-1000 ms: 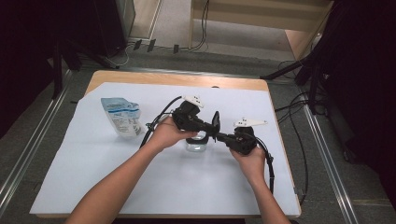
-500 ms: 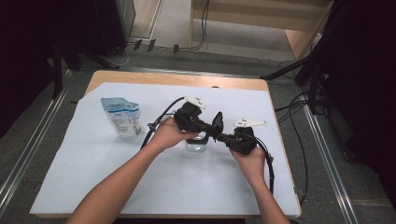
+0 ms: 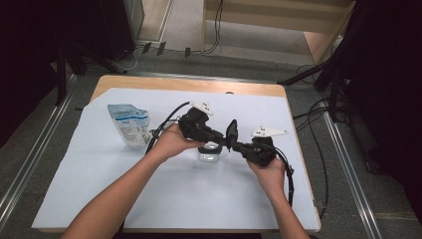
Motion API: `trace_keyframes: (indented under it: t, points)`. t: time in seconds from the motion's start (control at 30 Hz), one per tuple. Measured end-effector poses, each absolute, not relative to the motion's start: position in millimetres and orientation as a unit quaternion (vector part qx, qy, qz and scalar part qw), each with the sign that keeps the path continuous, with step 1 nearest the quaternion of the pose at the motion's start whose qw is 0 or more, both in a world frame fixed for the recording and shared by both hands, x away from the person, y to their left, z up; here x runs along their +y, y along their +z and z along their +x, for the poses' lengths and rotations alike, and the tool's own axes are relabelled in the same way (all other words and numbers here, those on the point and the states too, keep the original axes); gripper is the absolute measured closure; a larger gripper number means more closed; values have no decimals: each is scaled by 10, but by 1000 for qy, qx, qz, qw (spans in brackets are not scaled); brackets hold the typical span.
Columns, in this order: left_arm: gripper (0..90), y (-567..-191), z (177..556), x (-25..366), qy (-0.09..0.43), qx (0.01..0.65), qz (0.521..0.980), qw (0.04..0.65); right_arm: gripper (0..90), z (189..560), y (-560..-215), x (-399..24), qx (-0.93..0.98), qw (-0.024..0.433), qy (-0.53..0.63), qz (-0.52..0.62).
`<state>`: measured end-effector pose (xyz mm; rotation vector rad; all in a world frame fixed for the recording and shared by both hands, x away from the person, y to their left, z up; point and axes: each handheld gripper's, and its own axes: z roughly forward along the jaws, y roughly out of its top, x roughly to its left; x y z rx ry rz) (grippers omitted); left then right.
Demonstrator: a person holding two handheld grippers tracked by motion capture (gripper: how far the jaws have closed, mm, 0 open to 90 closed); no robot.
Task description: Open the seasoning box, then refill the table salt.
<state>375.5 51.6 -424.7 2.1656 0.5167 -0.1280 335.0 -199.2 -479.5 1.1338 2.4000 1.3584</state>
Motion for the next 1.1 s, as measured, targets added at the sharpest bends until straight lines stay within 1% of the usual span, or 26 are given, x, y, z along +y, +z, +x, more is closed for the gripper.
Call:
trace_keyframes:
  t: [0.13,0.2,0.27,0.37,0.5,0.53,0.63,0.87,0.93,1.1]
  points:
    - [685,-4183,3681,641,-36,221,861,457,785,3306,-4788,-2022,802,81,456,376]
    - [675,-4181,3658,693,-40,219,859,461,755,3282,-4790,-2038,801,77,458,377]
    - [672,-4192,3628,740,-30,218,863,455,726,3260,-4790,-2052,801,75,460,375]
    - [640,-4219,3594,810,-31,218,864,453,693,3220,-4788,-2063,802,75,464,370]
    - [504,-4257,3557,894,-26,224,862,454,668,3179,-4782,-2071,804,81,465,361]
    - [481,-4264,3555,918,-28,225,861,455,666,3162,-4782,-2075,803,83,467,360]
    - [450,-4293,3531,1005,-37,233,854,463,662,3152,-4786,-2073,807,82,462,358]
    - [450,-4333,3453,1170,-39,238,849,470,651,3132,-4818,-2079,809,88,456,359]
    - [479,-4344,3442,1219,-42,239,847,473,645,3128,-4820,-2087,810,88,453,361]
    - [471,-4384,3383,1327,-28,245,851,464,626,3125,-4818,-2111,810,87,452,363]
